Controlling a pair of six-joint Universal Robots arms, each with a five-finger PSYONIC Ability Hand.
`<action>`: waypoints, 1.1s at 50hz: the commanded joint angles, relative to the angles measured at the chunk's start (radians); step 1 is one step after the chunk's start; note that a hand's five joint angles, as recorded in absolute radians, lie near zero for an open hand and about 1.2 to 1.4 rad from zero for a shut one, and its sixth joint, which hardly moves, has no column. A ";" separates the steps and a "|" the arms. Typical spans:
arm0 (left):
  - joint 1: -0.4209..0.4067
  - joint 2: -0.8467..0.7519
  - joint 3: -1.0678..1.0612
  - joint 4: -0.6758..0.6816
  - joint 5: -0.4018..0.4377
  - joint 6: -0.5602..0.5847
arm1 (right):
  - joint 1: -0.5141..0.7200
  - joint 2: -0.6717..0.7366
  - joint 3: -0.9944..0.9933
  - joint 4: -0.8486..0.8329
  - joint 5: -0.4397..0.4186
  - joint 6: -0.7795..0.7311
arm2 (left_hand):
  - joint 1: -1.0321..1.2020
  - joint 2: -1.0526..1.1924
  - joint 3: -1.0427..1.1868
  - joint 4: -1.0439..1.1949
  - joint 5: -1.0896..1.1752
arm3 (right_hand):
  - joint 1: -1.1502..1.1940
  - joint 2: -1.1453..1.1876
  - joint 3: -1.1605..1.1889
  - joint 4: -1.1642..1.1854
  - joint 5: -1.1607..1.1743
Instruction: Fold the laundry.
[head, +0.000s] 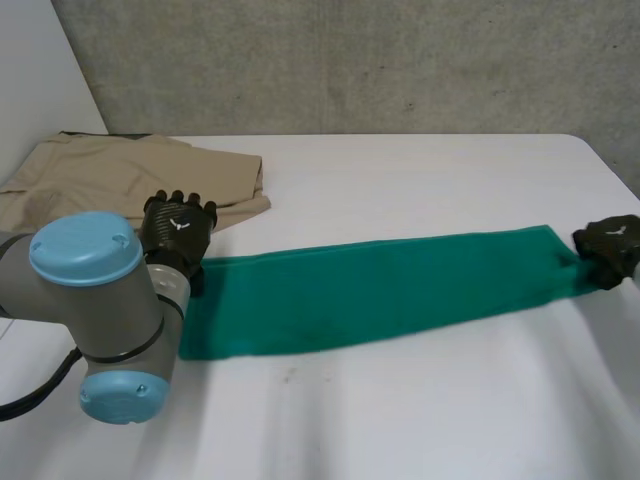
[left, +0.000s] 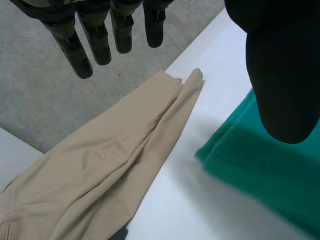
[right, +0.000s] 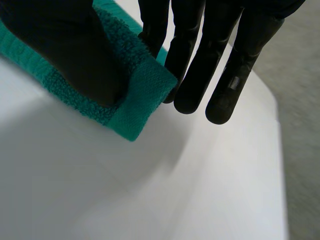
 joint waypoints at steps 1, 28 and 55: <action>-0.001 0.011 -0.008 0.000 0.000 0.000 | -0.102 -0.024 -0.017 -0.052 0.130 -0.100 | -0.013 -0.027 -0.035 -0.028 -0.047 | 0.424 0.217 0.214 0.207 0.245; -0.002 0.066 -0.023 -0.002 -0.001 -0.002 | 0.748 -0.175 0.064 -0.176 -0.097 -0.105 | -0.013 -0.027 -0.035 -0.028 -0.047 | 0.424 0.217 0.214 0.207 0.245; -0.120 0.034 0.061 0.000 0.037 0.006 | 0.422 -0.271 0.320 -0.035 0.012 0.222 | -0.003 -0.017 -0.026 -0.019 -0.037 | -0.798 -1.005 -1.008 -1.014 -0.977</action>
